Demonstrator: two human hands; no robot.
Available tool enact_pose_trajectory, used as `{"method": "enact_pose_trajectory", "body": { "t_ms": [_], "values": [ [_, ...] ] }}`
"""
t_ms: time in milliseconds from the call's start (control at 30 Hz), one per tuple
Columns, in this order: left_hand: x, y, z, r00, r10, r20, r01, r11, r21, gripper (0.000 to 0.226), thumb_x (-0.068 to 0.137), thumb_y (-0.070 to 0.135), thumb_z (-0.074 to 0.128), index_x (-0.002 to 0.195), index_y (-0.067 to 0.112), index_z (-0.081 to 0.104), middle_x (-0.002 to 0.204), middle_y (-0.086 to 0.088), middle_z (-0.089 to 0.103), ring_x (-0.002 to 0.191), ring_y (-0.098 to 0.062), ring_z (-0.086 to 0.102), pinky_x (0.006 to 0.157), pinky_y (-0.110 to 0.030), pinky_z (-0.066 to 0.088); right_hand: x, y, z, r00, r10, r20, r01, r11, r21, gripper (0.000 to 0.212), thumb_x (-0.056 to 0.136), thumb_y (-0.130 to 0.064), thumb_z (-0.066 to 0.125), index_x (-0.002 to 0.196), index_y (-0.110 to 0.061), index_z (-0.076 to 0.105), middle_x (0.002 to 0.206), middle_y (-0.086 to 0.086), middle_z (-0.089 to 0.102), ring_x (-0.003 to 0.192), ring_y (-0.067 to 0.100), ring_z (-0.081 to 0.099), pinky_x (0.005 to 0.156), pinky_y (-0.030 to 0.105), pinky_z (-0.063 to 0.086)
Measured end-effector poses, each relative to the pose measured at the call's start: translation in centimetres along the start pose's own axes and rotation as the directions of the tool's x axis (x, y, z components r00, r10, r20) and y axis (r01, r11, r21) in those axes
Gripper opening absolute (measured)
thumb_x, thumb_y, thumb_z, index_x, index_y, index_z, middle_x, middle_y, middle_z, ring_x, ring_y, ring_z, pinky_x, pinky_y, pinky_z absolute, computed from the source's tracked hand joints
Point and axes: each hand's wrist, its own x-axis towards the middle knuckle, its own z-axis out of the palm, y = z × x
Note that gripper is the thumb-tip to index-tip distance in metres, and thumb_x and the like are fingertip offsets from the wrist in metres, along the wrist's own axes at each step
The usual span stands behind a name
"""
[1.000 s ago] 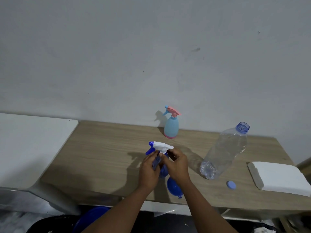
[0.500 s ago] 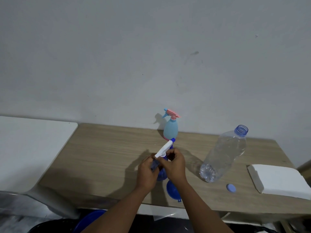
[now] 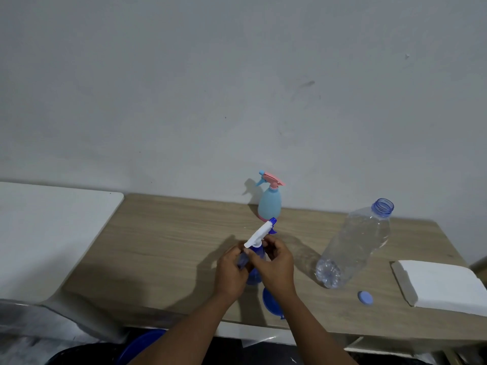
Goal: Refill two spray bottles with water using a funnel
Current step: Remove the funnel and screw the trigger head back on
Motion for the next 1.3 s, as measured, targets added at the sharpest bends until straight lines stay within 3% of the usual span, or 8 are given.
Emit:
{"method": "enact_pose_trajectory", "body": {
  "t_ms": [133, 233, 433, 567, 700, 867, 1133, 1300],
  "values": [
    [0.2, -0.5, 0.2, 1.000, 0.002, -0.027, -0.002, 1.000, 0.017, 0.044, 0.078, 0.001, 0.072, 0.103, 0.037, 0.067, 0.093, 0.021, 0.070, 0.090, 0.007, 0.064, 0.077, -0.008, 0.046, 0.2, -0.1, 0.1, 0.997, -0.072, 0.010, 0.072, 0.988, -0.136, 0.024, 0.082, -0.016, 0.078, 0.091, -0.036, 0.069, 0.092, -0.007, 0.070, 0.090, 0.007, 0.066, 0.082, 0.027, 0.054],
    [0.3, -0.9, 0.2, 1.000, 0.002, -0.015, -0.001, 0.998, 0.062, 0.046, 0.078, -0.001, 0.071, 0.108, 0.033, 0.067, 0.098, 0.020, 0.068, 0.094, 0.003, 0.064, 0.081, -0.015, 0.050, 0.4, 0.1, 0.9, 0.998, 0.015, -0.065, -0.021, 0.996, -0.089, 0.023, 0.076, -0.021, 0.084, 0.090, -0.022, 0.066, 0.090, -0.004, 0.071, 0.087, 0.007, 0.068, 0.082, 0.031, 0.057],
    [0.4, -0.1, -0.2, 1.000, -0.016, -0.014, 0.017, 0.999, 0.033, 0.050, 0.076, -0.007, 0.068, 0.098, 0.038, 0.066, 0.092, 0.020, 0.069, 0.089, 0.009, 0.064, 0.077, -0.007, 0.046, -0.2, 0.3, 0.0, 0.996, -0.091, 0.026, 0.093, 0.990, -0.110, 0.020, 0.082, -0.013, 0.077, 0.101, -0.020, 0.073, 0.097, -0.005, 0.070, 0.094, 0.009, 0.066, 0.080, 0.022, 0.052],
    [0.3, 0.3, -0.3, 1.000, -0.020, -0.011, 0.020, 0.999, 0.040, 0.045, 0.077, -0.007, 0.068, 0.098, 0.032, 0.063, 0.089, 0.026, 0.063, 0.086, 0.019, 0.059, 0.074, -0.003, 0.042, 0.1, 0.6, 1.2, 0.997, -0.012, -0.081, 0.004, 0.994, -0.107, 0.023, 0.078, -0.014, 0.082, 0.097, -0.018, 0.069, 0.095, -0.003, 0.070, 0.090, 0.006, 0.066, 0.080, 0.022, 0.053],
    [0.6, -0.4, -0.3, 1.000, -0.021, 0.008, 0.021, 0.999, 0.036, 0.039, 0.079, -0.004, 0.067, 0.100, 0.030, 0.068, 0.089, 0.017, 0.069, 0.086, 0.005, 0.065, 0.076, -0.019, 0.053, -0.1, 0.4, 1.1, 0.997, -0.019, -0.079, 0.014, 0.998, -0.067, 0.028, 0.077, -0.017, 0.084, 0.100, -0.018, 0.068, 0.095, -0.007, 0.071, 0.091, 0.006, 0.067, 0.078, 0.014, 0.051],
    [0.7, 0.1, -0.3, 1.000, -0.012, -0.006, 0.012, 1.000, 0.000, 0.038, 0.076, -0.003, 0.072, 0.101, 0.026, 0.070, 0.093, 0.023, 0.068, 0.089, 0.010, 0.063, 0.076, -0.003, 0.043, 0.0, 0.8, 1.3, 0.993, -0.073, -0.093, 0.058, 0.986, -0.159, 0.017, 0.082, -0.012, 0.078, 0.098, -0.014, 0.072, 0.097, -0.003, 0.067, 0.091, 0.003, 0.063, 0.077, 0.011, 0.046],
    [0.8, 0.2, -0.5, 1.000, -0.003, 0.002, 0.003, 1.000, 0.007, 0.036, 0.079, -0.003, 0.071, 0.105, 0.021, 0.070, 0.095, 0.020, 0.067, 0.093, 0.014, 0.061, 0.077, -0.001, 0.042, 0.2, 0.9, 1.3, 0.994, -0.098, -0.039, 0.087, 0.973, -0.212, 0.014, 0.086, -0.014, 0.074, 0.099, -0.017, 0.073, 0.100, -0.001, 0.065, 0.094, 0.001, 0.061, 0.079, 0.012, 0.046],
    [0.9, 0.0, -0.3, 1.000, 0.015, -0.004, -0.015, 1.000, -0.001, 0.041, 0.078, -0.005, 0.068, 0.094, 0.033, 0.067, 0.090, 0.018, 0.071, 0.088, 0.007, 0.064, 0.075, -0.006, 0.045, -0.1, 0.2, 2.6, 0.984, -0.086, -0.158, 0.056, 0.980, -0.191, 0.014, 0.084, -0.004, 0.074, 0.094, -0.013, 0.070, 0.098, 0.004, 0.062, 0.090, -0.011, 0.057, 0.074, 0.001, 0.041]
  ]
}}
